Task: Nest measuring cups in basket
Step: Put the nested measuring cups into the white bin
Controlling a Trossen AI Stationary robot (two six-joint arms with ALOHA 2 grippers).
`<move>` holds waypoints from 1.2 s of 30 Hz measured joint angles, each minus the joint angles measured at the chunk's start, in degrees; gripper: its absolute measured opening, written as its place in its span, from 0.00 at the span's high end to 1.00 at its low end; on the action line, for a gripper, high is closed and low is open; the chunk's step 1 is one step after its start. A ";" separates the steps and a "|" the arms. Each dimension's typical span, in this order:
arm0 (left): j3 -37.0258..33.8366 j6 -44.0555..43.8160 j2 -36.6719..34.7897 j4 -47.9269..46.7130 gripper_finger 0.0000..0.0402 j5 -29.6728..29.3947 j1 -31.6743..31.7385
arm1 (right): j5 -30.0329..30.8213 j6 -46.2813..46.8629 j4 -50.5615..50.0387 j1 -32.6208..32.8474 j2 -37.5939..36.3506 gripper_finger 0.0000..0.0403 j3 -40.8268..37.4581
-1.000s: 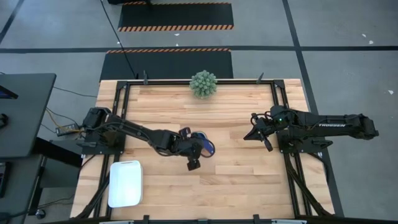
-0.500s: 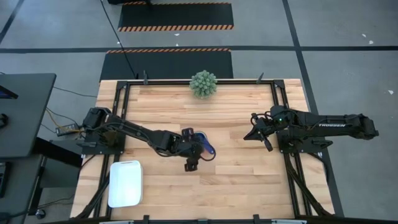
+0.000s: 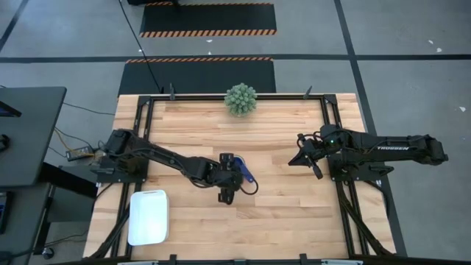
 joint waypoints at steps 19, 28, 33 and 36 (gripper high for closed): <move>-0.07 -3.17 4.03 2.89 0.17 -12.19 -0.68 | -0.01 0.00 1.27 -0.01 0.00 0.97 0.02; -0.07 -3.16 4.03 3.03 0.17 -12.00 0.37 | 0.01 0.02 1.24 -0.01 0.00 0.97 0.02; -0.07 -3.16 4.53 3.10 0.17 -11.77 0.37 | 0.00 0.00 1.22 -0.01 0.00 0.97 0.02; -0.07 -3.11 5.39 4.31 0.17 -9.72 0.37 | 0.01 0.00 1.24 -0.01 0.00 0.97 0.02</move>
